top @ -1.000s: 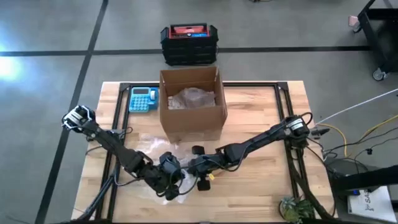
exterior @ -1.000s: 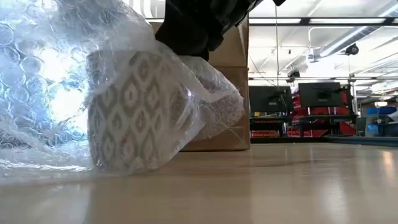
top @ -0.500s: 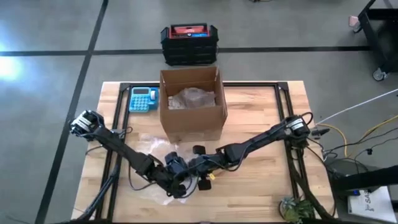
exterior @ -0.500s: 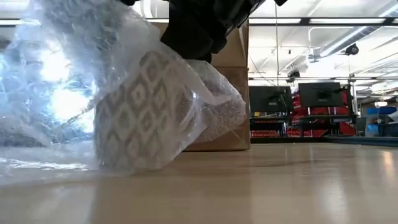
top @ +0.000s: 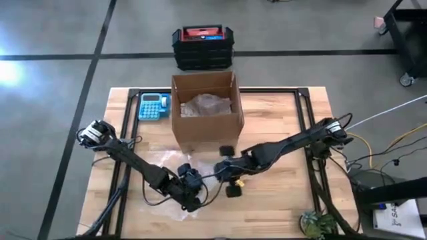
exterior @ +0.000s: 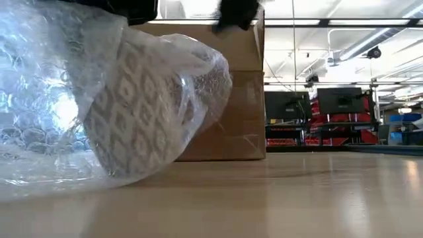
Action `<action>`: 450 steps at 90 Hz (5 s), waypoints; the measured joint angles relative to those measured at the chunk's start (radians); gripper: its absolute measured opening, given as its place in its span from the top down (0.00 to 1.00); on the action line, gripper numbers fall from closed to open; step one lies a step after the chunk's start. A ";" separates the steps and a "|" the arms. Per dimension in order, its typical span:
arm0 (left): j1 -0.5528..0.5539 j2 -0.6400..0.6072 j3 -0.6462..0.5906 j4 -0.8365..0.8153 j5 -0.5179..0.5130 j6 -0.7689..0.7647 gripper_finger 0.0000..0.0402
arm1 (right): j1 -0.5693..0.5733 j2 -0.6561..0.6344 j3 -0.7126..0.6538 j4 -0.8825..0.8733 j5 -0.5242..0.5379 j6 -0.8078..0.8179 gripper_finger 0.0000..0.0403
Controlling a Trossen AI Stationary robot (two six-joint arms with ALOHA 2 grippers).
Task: Wrap mug
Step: Wrap the gray mug with transparent bubble wrap
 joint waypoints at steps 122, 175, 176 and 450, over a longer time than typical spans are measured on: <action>0.006 -0.193 0.001 0.067 0.079 0.007 0.95 | 0.031 0.137 -0.145 0.635 0.001 -0.062 0.97; 0.034 -0.027 0.005 0.077 0.071 0.013 0.95 | 0.031 0.131 -0.136 0.605 -0.005 -0.053 0.97; 0.034 -0.024 0.005 0.076 0.073 0.013 0.95 | 0.031 0.129 -0.132 0.598 -0.005 -0.052 0.97; 0.006 -0.052 -0.025 0.027 0.130 -0.043 0.95 | 0.068 0.087 0.000 0.278 -0.040 -0.048 0.97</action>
